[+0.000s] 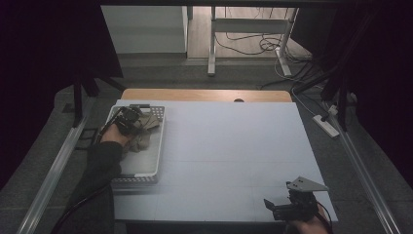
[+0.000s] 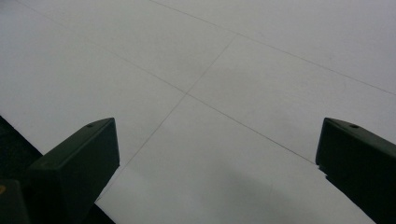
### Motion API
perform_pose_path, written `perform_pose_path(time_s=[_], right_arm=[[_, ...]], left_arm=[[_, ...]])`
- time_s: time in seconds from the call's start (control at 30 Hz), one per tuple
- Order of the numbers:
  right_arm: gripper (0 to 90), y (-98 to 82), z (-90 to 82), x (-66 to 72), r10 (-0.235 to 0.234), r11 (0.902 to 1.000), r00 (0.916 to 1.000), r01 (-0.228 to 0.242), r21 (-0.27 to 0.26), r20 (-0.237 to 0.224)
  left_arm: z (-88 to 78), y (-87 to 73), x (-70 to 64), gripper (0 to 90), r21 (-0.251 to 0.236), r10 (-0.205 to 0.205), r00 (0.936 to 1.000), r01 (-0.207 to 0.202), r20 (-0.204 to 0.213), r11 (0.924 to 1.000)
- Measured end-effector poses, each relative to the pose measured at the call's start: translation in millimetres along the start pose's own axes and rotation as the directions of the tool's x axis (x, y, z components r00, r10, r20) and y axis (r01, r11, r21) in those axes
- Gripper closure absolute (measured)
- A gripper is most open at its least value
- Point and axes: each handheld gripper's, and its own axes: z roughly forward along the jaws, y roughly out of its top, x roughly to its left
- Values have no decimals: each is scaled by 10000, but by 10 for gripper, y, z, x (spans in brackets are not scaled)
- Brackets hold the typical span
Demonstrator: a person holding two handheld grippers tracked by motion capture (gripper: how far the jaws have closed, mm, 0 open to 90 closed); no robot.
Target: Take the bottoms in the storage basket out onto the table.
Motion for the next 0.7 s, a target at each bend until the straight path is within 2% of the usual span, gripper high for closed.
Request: perform_pose_path(time_s=[0.03,0.1,0.13,0.17,0.2,0.27,0.33,0.4,0.43,0.47,0.5,0.53,0.57,0.6,0.63,0.7], right_arm=[[0,0,0,-1,10,10000,10000,-10,3,-3],[0,1,1,-3,24,10000,10000,-24,-3,-6],[0,1,0,-4,29,10000,10000,-29,-3,-17],[0,0,1,-5,44,10000,10000,-44,-13,-35],[0,1,2,-6,50,10000,10000,-50,-15,-38],[0,1,3,-6,57,10000,10000,-57,-1,-41],[0,3,4,-3,34,10000,10000,-34,34,-21],[0,3,5,1,-4,10000,10000,4,44,-16],[0,3,6,3,-21,10000,10000,21,41,-15],[0,4,5,3,-30,10000,10000,30,55,-5],[0,3,5,3,-12,10000,10000,12,45,-14],[0,3,5,1,-7,10000,10000,7,39,-21],[0,2,5,-1,9,10000,10000,-8,36,-28],[0,3,4,-3,18,10000,10000,-18,45,-31],[0,2,4,-3,24,10000,10000,-24,41,-35],[0,2,4,-3,17,10000,10000,-17,40,-39]], left_arm=[[-13,-6,19,679,-107,-145,9995,148,281,9998],[-38,-28,57,687,-328,-336,9939,372,1053,9988],[-52,-39,62,690,-423,-349,9895,412,1403,9983],[-67,-49,64,691,-460,-371,9820,464,1853,9979],[-87,-61,61,692,-566,-453,9711,602,2345,9966],[-134,-73,45,693,-600,-377,9473,598,3182,9964],[-179,-75,34,692,-589,-213,9120,497,4095,9970],[-217,-78,32,687,-692,-97,8706,502,4919,9963],[-229,-77,22,679,-707,-23,8695,428,4939,9966],[-238,-74,-1,661,-717,137,8856,222,4643,9972],[-250,-70,-33,614,-715,372,9063,-77,4211,9974],[-272,-74,-56,550,-828,649,9210,-357,3841,9959],[-303,-79,-73,443,-938,753,9264,-435,3688,9946],[-339,-80,-79,348,-891,702,9256,-397,3719,9952],[-380,-81,-70,294,-832,686,9223,-398,3803,9957],[-482,-94,-32,244,-766,590,9141,-307,4012,9966]])
